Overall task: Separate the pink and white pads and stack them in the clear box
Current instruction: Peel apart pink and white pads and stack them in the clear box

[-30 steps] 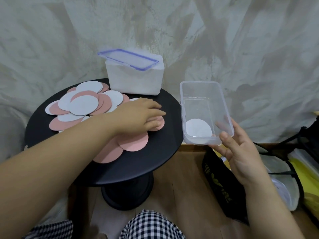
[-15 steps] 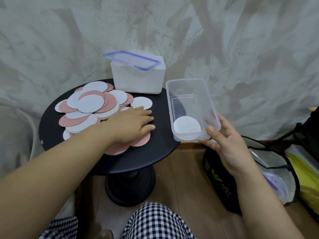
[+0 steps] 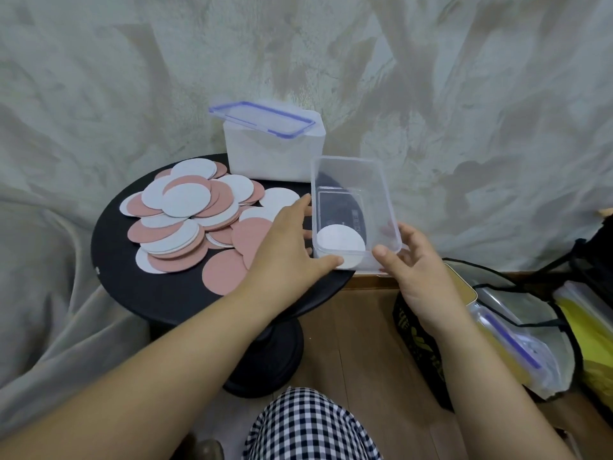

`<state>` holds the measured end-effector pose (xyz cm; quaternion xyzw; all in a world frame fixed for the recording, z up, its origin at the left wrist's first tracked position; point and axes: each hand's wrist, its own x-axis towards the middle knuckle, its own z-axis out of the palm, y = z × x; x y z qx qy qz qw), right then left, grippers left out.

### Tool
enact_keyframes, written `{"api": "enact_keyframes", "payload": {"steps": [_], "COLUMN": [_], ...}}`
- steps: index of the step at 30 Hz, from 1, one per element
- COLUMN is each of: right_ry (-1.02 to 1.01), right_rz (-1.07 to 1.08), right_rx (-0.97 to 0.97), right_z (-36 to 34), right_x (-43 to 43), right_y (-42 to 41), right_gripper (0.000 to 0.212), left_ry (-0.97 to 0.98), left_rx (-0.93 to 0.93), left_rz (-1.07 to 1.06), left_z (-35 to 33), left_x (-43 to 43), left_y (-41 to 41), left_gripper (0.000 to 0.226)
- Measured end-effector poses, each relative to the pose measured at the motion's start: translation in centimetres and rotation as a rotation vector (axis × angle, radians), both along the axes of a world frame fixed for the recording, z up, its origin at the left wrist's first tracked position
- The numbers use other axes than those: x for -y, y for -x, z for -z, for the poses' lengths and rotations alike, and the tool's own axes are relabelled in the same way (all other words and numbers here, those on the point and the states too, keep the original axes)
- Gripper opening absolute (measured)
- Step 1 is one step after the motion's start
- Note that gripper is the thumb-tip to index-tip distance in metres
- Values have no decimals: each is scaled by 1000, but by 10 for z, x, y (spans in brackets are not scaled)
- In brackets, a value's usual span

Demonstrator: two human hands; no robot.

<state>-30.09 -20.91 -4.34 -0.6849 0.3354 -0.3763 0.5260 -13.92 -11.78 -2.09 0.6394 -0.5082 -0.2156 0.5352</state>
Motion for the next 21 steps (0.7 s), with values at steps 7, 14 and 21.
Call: {"api": "enact_keyframes", "payload": {"steps": [7,14,21], "right_ry": [43,16,39], "right_rz": [57,-25,92], "right_rx": [-131,-156,-88], "right_z": [0,5,15], "right_x": [13,17,-42], "right_y": [-9,-4,10], "right_gripper": [90,68,25], "left_ry": [-42,-113,-53], "left_rx": [76,27,514], "left_rz": [-94,-86,-282], "left_z": [-3,-13,5], "left_x": [6,-7,-88], "left_y": [-4,-11,-44], "left_gripper": [54,64,33]}}
